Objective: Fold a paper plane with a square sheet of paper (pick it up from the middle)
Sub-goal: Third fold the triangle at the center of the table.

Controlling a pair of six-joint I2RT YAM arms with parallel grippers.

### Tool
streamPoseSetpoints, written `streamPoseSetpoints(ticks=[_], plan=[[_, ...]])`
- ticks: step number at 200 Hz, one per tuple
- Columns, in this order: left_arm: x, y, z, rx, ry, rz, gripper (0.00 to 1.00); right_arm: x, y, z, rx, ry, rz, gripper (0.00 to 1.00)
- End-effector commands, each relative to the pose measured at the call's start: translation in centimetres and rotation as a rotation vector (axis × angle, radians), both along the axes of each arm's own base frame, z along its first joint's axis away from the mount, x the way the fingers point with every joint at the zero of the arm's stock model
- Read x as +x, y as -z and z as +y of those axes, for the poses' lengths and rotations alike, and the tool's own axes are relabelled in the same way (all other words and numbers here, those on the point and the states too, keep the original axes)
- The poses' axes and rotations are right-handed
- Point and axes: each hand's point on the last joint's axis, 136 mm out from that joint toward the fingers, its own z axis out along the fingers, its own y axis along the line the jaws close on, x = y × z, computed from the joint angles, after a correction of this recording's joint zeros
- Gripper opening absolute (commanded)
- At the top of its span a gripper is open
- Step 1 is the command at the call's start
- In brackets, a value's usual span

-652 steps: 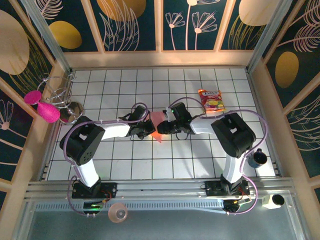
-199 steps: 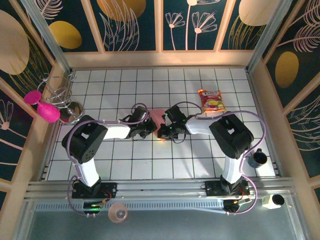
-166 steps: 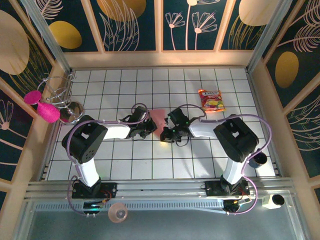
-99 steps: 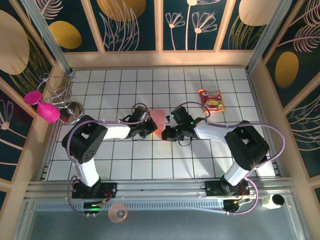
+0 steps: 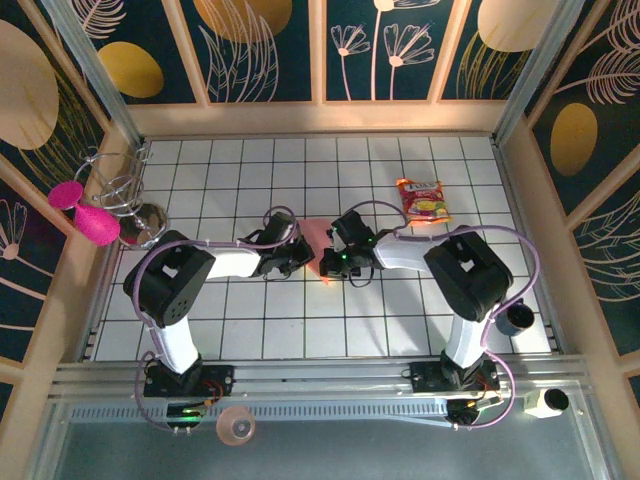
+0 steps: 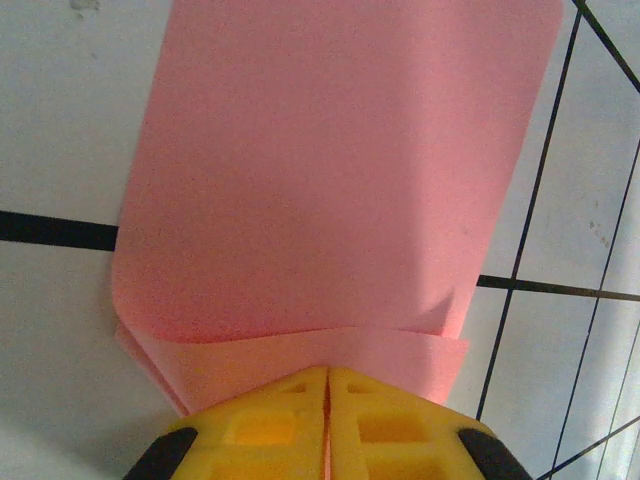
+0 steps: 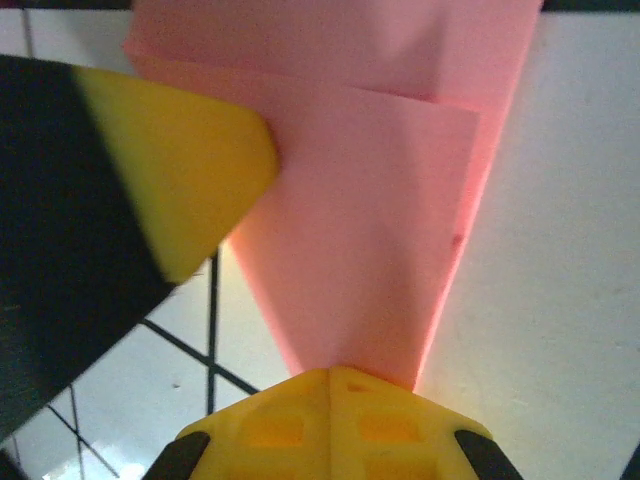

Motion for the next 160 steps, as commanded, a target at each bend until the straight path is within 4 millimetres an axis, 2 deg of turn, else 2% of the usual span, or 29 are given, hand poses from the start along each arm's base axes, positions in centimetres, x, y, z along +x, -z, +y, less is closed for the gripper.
streamPoseSetpoints(ticks=[1,31,41,54,56,61,99,117,133,139,160], plan=[[-1.7,0.6,0.6,0.041,0.036,0.061,0.09,0.0,0.9,-0.4,-0.043,-0.006,0.002,0.0],[0.0,-3.1,-0.3,0.015,0.065,-0.051,0.1,-0.8,2.2,-1.5,-0.096,-0.01,0.025,0.0],[0.1,-4.0,-0.6,0.003,0.08,-0.075,0.1,-0.9,2.5,-1.7,-0.109,-0.01,0.029,0.0],[-0.1,-4.0,-0.6,0.004,0.099,-0.079,0.1,-1.0,2.7,-1.8,-0.115,-0.011,0.034,0.0],[0.0,-4.8,-0.7,-0.007,0.1,-0.096,0.1,-1.0,2.7,-1.8,-0.116,-0.01,0.035,0.0],[-0.2,-5.2,-0.7,-0.014,0.107,-0.104,0.1,-1.0,2.8,-1.8,-0.116,-0.011,0.037,0.0],[-2.2,-4.1,-1.1,-0.026,0.177,-0.073,0.09,-1.3,3.1,-2.0,-0.122,-0.006,0.053,0.0],[-2.7,-3.0,-0.9,0.004,0.183,-0.042,0.08,-1.4,3.4,-2.1,-0.128,-0.005,0.061,0.0],[-2.8,-2.7,-0.9,0.01,0.19,-0.033,0.07,-1.4,3.5,-2.2,-0.135,-0.003,0.067,0.0],[-3.0,-1.5,-0.7,0.028,0.191,-0.005,0.07,-1.5,3.6,-2.2,-0.139,-0.001,0.071,0.0],[-3.3,-0.5,-0.7,0.045,0.202,0.02,0.08,-1.6,3.8,-2.3,-0.146,0.0,0.078,0.0]])
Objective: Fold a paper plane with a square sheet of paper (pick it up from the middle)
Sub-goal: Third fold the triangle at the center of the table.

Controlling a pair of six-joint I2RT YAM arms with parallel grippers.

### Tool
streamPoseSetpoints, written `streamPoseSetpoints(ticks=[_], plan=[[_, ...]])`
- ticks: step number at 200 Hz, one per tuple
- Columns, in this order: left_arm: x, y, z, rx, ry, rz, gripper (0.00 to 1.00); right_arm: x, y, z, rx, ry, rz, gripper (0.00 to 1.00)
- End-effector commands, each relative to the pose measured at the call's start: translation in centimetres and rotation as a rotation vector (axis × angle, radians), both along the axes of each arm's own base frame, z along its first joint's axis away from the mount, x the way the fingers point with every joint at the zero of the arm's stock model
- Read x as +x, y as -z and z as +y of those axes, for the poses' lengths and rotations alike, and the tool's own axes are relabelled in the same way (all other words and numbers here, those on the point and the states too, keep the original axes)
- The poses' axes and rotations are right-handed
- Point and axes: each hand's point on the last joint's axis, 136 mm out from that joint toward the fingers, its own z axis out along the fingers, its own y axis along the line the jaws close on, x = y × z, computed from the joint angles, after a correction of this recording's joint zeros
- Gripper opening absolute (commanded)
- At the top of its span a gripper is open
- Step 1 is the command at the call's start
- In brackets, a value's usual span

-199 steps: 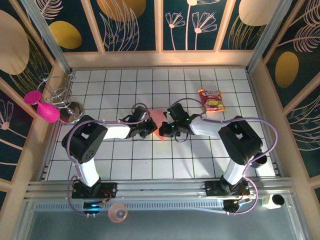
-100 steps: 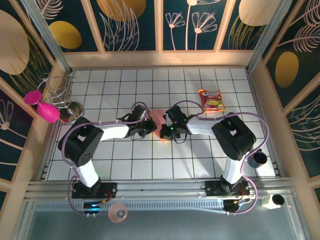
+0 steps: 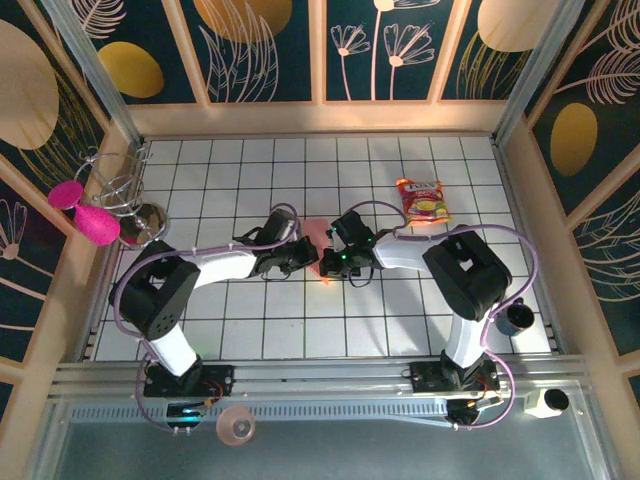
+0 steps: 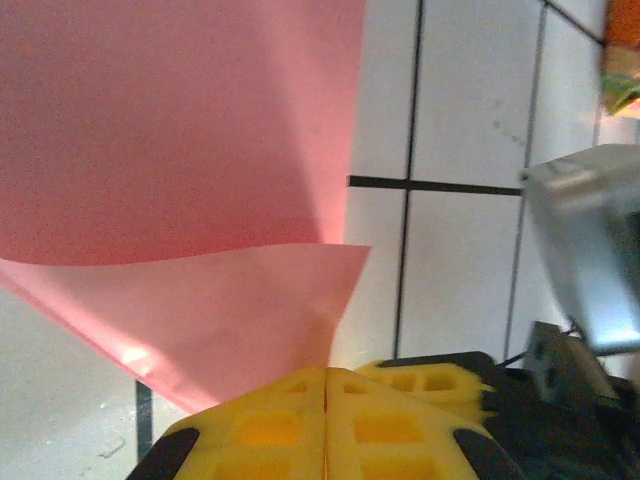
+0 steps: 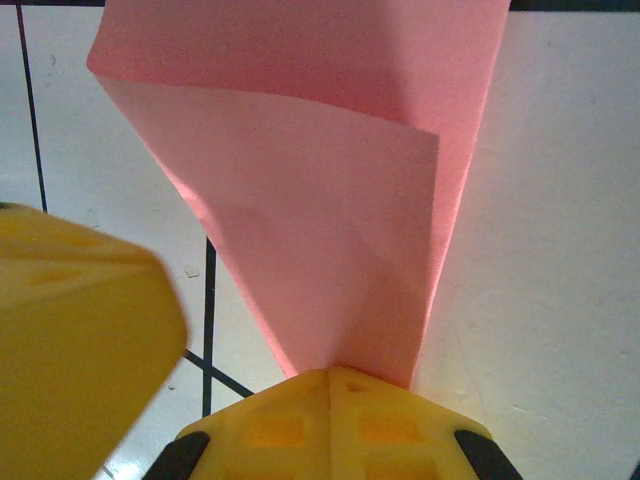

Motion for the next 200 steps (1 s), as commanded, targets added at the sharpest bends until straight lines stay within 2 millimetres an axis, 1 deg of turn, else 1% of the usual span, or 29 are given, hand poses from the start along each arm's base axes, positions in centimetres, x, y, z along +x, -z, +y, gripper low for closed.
streamPoseSetpoints(ticks=[1,12,33,48,73,94,104,130,143,174,200], plan=[[-1.3,2.4,0.5,0.054,0.035,0.064,0.08,-1.6,3.7,-2.3,-0.142,0.006,0.079,0.0],[-1.5,2.8,0.5,0.059,0.044,0.078,0.08,-1.7,3.9,-2.5,-0.153,0.008,0.086,0.0],[-1.4,2.8,0.2,0.059,0.054,0.077,0.08,-2.0,4.3,-2.9,-0.174,0.006,0.094,0.0],[-1.2,3.2,0.5,0.087,0.051,0.08,0.08,-2.3,4.7,-3.1,-0.197,0.002,0.102,0.0],[-0.9,4.7,2.4,0.213,0.021,0.096,0.08,-2.8,5.5,-4.0,-0.258,0.001,0.112,0.0],[-0.4,4.8,3.0,0.268,0.022,0.086,0.08,-3.7,6.3,-5.3,-0.324,-0.007,0.126,0.0],[-0.1,4.8,3.3,0.272,0.02,0.084,0.08,-4.1,6.7,-5.9,-0.344,-0.011,0.132,0.0],[0.6,5.0,4.7,0.279,0.0,0.085,0.08,-4.6,7.1,-7.0,-0.381,-0.013,0.142,0.0],[1.2,5.2,5.4,0.271,-0.006,0.084,0.08,-4.8,7.2,-7.2,-0.386,-0.014,0.145,0.0],[2.4,5.6,6.4,0.177,-0.006,0.092,0.08,-5.0,7.5,-7.7,-0.4,-0.012,0.148,0.0],[3.9,6.1,8.5,0.217,-0.03,0.092,0.09,-5.2,7.8,-8.0,-0.407,-0.007,0.153,0.0]])
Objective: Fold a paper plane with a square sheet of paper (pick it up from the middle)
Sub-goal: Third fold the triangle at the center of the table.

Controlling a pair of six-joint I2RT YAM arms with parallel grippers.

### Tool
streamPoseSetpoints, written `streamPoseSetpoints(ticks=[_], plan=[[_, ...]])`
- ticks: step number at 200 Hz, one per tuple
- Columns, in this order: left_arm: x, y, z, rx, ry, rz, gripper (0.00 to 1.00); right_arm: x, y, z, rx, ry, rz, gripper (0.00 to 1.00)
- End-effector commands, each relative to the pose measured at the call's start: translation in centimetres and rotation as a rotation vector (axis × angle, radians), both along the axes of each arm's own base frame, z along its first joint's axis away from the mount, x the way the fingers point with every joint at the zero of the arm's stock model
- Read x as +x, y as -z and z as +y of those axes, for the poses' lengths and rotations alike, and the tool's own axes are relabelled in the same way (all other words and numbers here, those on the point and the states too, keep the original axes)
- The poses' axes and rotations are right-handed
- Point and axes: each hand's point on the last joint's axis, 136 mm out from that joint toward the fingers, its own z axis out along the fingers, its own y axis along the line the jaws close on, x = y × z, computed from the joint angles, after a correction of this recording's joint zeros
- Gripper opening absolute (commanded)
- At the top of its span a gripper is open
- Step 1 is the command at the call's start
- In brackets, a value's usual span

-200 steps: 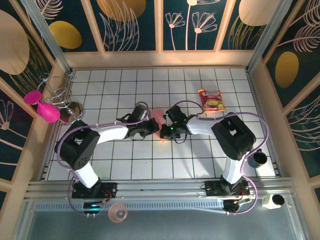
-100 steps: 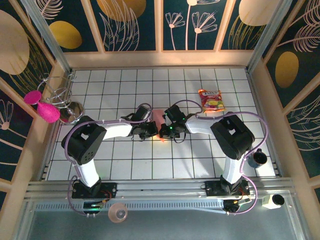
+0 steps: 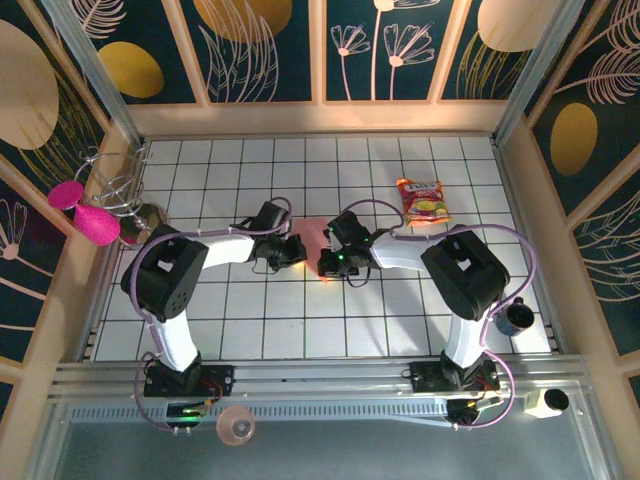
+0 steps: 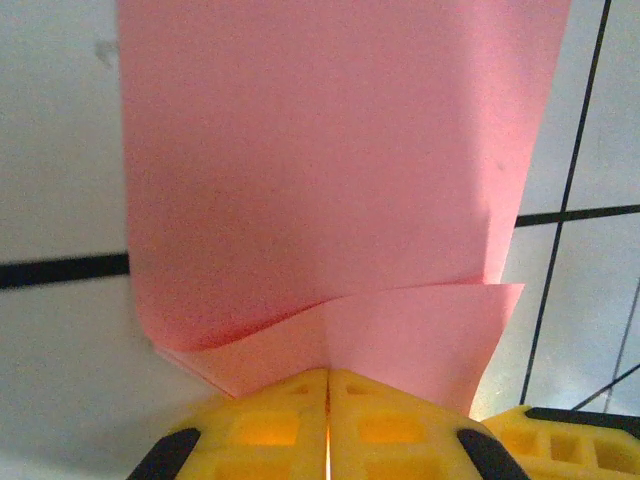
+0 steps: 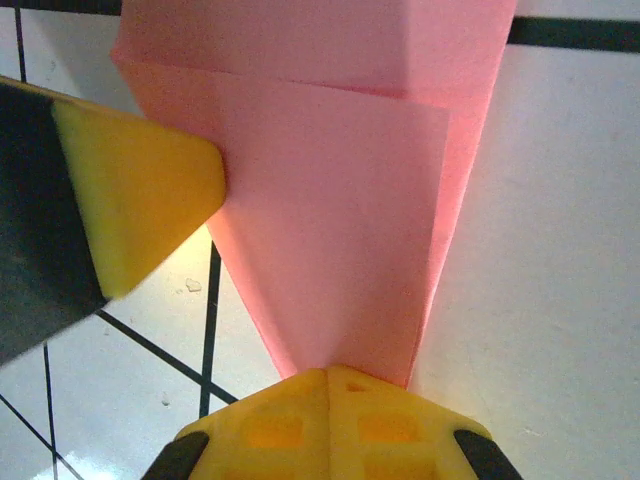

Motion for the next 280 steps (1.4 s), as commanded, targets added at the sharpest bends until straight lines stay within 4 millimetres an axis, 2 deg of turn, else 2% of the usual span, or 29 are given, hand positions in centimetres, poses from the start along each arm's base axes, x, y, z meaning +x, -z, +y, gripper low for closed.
streamPoseSetpoints(ticks=[1,19,29,36,70,101,125,148,151,160,187,227,251,268,280], plan=[[1.9,3.1,5.1,0.16,-0.079,-0.002,0.09,-5.5,7.4,-8.0,-0.365,0.017,0.19,0.0],[3.2,2.5,6.2,0.169,-0.101,-0.023,0.09,-5.5,7.4,-8.2,-0.366,0.021,0.189,0.0],[3.2,2.6,7.0,0.192,-0.106,-0.019,0.09,-5.5,7.4,-8.2,-0.363,0.022,0.189,0.0],[4.5,1.5,7.0,0.195,-0.111,-0.054,0.09,-5.3,7.2,-8.1,-0.358,0.024,0.186,0.0],[5.7,-0.7,7.6,0.227,-0.11,-0.099,0.09,-4.7,6.7,-7.5,-0.336,0.019,0.176,0.0],[6.1,-4.6,5.2,0.071,-0.099,-0.172,0.09,-3.4,5.0,-6.0,-0.277,-0.001,0.135,0.0],[4.9,-6.0,3.0,0.001,-0.079,-0.193,0.09,-2.2,3.6,-4.5,-0.207,-0.029,0.09,0.0],[3.5,-6.0,0.5,-0.05,-0.042,-0.176,0.1,-1.4,2.2,-3.3,-0.146,-0.06,0.048,0.0],[2.8,-5.2,0.4,-0.047,-0.033,-0.155,0.1,-1.3,2.0,-3.1,-0.136,-0.061,0.043,0.0],[2.1,-4.5,-0.3,-0.058,-0.014,-0.137,0.1,-1.0,1.4,-2.7,-0.112,-0.069,0.029,0.0],[1.2,-2.6,-1.3,-0.048,0.006,-0.087,0.09,-0.5,0.0,-1.9,-0.033,-0.08,0.011,0.0],[0.4,-0.3,-0.8,0.007,0.001,-0.039,0.08,0.4,-2.1,-0.8,0.063,-0.078,-0.015,0.0],[-0.2,1.2,0.1,0.054,-0.014,-0.008,0.07,1.1,-4.3,0.3,0.133,-0.085,-0.049,0.0],[-0.3,1.7,0.4,0.077,-0.02,0.004,0.07,1.3,-5.8,1.1,0.19,-0.09,-0.064,0.0],[-0.2,1.7,0.4,0.08,-0.02,0.001,0.07,1.2,-6.1,1.4,0.215,-0.091,-0.058,0.0]])
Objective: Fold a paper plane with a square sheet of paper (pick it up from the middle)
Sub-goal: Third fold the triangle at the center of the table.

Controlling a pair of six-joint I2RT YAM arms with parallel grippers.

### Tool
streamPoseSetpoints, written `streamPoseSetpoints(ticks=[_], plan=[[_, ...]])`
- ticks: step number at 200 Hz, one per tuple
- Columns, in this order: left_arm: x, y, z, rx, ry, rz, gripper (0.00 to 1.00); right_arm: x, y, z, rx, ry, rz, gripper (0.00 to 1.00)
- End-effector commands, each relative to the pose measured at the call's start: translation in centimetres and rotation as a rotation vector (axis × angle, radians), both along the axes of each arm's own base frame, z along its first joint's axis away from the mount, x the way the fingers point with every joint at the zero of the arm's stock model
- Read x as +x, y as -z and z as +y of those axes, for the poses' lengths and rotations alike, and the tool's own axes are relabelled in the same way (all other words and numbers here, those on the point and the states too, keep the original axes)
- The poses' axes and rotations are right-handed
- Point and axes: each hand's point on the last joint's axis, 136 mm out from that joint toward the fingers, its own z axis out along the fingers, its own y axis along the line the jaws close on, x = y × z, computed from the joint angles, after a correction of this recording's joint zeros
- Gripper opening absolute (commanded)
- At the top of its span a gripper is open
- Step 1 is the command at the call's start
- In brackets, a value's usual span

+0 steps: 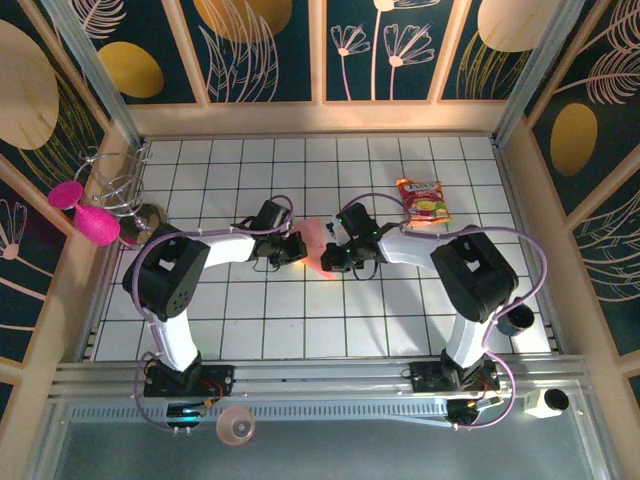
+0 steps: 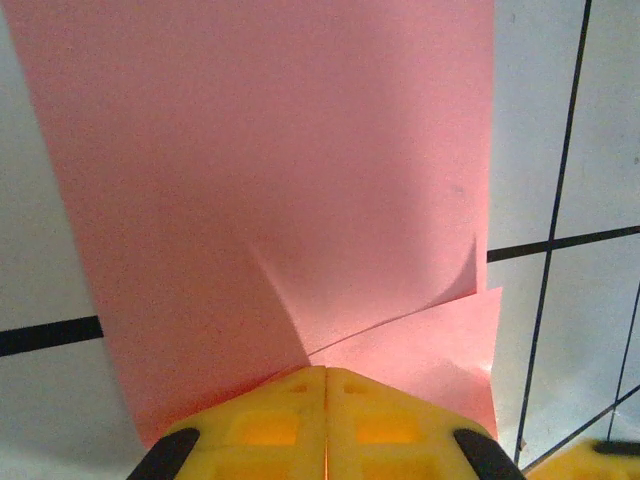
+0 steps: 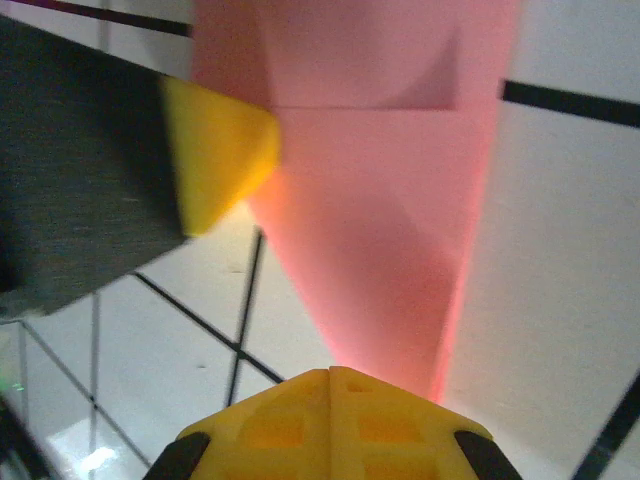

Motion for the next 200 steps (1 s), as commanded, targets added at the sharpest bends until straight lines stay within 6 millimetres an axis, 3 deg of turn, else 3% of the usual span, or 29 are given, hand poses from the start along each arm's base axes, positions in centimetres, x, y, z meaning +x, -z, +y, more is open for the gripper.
streamPoseSetpoints(ticks=[1,105,167,200], plan=[[-0.8,1.9,1.0,0.065,-0.023,0.049,0.07,0.5,-3.2,1.5,0.117,-0.016,-0.033,0.0],[-1.2,3.1,1.7,0.127,-0.007,0.081,0.07,0.9,2.6,0.8,-0.03,0.003,0.058,0.0],[-2.1,5.2,3.9,0.236,-0.054,0.126,0.05,-2.9,4.7,-2.6,-0.121,-0.03,0.125,0.0],[-2.3,5.3,3.7,0.22,-0.047,0.129,0.05,-5.4,4.4,-4.1,-0.116,-0.048,0.151,0.0]])
